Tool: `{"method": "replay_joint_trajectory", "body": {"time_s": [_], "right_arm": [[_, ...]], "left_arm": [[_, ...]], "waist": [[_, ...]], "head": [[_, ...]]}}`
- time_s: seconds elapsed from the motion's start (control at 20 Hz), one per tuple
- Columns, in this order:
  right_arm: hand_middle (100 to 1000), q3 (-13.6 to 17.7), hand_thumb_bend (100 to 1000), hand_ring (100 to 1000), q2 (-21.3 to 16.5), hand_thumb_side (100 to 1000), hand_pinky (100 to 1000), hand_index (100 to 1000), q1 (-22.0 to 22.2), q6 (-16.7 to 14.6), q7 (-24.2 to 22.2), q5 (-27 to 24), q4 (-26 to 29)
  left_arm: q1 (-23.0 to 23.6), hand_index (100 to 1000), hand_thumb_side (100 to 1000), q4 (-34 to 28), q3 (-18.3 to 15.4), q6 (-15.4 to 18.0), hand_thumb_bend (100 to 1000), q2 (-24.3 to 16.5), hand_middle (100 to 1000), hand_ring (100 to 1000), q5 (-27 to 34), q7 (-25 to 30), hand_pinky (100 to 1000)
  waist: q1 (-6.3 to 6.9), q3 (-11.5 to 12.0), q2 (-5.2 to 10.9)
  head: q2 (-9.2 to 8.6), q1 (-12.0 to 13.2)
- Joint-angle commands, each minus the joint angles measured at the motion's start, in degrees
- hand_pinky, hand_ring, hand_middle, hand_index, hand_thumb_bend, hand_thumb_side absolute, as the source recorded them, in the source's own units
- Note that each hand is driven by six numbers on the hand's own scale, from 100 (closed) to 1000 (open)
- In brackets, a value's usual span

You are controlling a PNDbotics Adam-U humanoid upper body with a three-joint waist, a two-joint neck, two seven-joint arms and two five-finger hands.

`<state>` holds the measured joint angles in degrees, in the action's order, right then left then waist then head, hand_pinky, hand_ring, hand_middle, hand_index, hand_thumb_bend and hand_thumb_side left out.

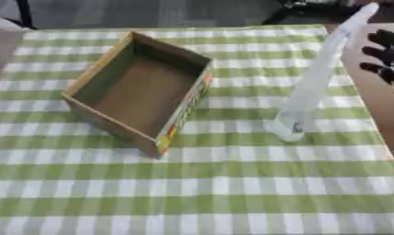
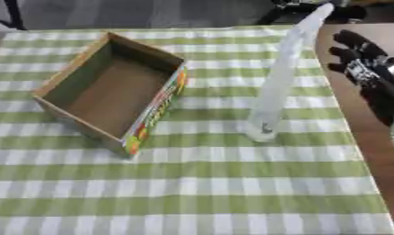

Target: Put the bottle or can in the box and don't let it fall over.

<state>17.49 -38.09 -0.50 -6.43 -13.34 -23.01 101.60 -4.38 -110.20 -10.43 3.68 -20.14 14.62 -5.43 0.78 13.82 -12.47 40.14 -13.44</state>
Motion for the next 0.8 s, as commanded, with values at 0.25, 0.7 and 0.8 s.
{"method": "replay_joint_trajectory", "body": {"time_s": [0.25, 0.7, 0.8], "right_arm": [[1000, -0.93, 100, 1000, -0.77, 599, 929, 1000, -0.11, -0.02, -1.79, 1.11, 1.74], [1000, -2.16, 100, 1000, -0.53, 606, 929, 1000, -0.32, 0.69, -2.74, 2.04, 2.06], [1000, -2.33, 100, 1000, -0.53, 608, 929, 1000, -0.4, 0.78, -2.85, 2.14, 2.04]], "left_arm": [[-0.04, 848, 833, -1.11, -0.16, 0.17, 120, -1.65, 917, 759, -0.2, 0.3, 889], [0.05, 849, 834, -1.09, -0.1, 0.16, 120, -1.52, 918, 759, -0.25, 0.47, 889], [0.12, 849, 835, -1.07, -0.09, 0.14, 120, -1.46, 919, 759, -0.27, 0.53, 890]], "waist": [[0.13, 0.0, 0.41], [0.14, 0.16, 0.21], [0.14, 0.2, 0.16]], "head": [[-0.86, -0.09], [-1.01, -0.23], [-1.09, -0.26]]}}
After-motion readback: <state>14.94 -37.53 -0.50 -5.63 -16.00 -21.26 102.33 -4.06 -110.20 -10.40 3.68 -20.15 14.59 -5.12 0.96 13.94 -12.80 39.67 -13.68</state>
